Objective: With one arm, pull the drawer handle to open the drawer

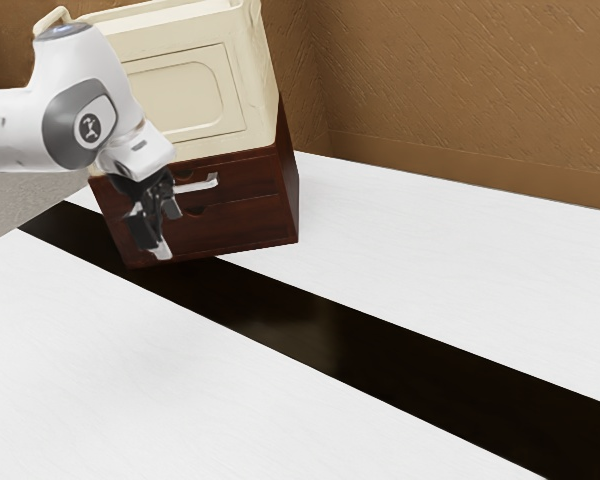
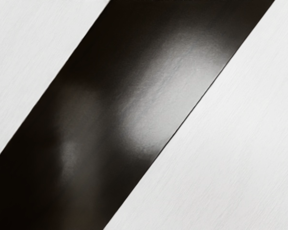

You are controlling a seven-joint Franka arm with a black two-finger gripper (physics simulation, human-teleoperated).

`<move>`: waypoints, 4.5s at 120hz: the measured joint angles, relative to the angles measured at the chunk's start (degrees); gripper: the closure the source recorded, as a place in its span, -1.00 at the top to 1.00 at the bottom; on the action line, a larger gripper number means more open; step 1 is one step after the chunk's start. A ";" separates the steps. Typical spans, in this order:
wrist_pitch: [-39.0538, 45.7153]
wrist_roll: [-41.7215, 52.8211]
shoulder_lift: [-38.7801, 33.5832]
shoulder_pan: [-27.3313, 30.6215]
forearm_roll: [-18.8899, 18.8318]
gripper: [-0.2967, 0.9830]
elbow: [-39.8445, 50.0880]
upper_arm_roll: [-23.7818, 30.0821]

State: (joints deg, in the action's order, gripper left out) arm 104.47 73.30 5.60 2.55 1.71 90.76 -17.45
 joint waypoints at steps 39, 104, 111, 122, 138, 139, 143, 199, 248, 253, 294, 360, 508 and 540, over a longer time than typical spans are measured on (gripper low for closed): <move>2.04 2.56 6.60 1.50 -0.16 0.53 -7.01 -1.24; 4.09 2.64 15.88 4.61 0.02 0.53 -17.89 -2.54; 4.65 2.62 16.61 4.87 0.03 0.53 -18.45 -2.44; 5.89 2.55 17.45 5.56 0.05 0.53 -18.91 -2.36; 7.99 2.20 18.43 5.94 0.07 0.53 -19.47 -2.33; 8.11 2.17 18.49 5.94 0.06 0.53 -19.50 -2.33; 8.55 2.03 18.75 5.99 0.07 0.53 -19.74 -2.36; 10.74 -0.63 20.91 6.94 0.99 0.39 -20.70 -2.85; 7.80 -2.02 20.33 7.22 3.27 0.26 -20.29 -2.96; 7.31 -2.12 20.23 7.20 3.55 0.26 -20.23 -2.96; 3.59 -2.98 18.75 6.94 6.09 0.22 -19.18 -2.96; 2.27 -5.16 9.77 5.49 5.67 0.17 -8.36 -2.59; 5.02 -10.66 -9.22 0.89 0.25 0.14 12.88 -1.72; 5.10 -11.91 -14.81 1.13 -1.78 0.19 12.90 0.31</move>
State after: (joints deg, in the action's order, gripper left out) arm 109.57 61.39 -9.21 3.68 -0.07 103.66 -17.14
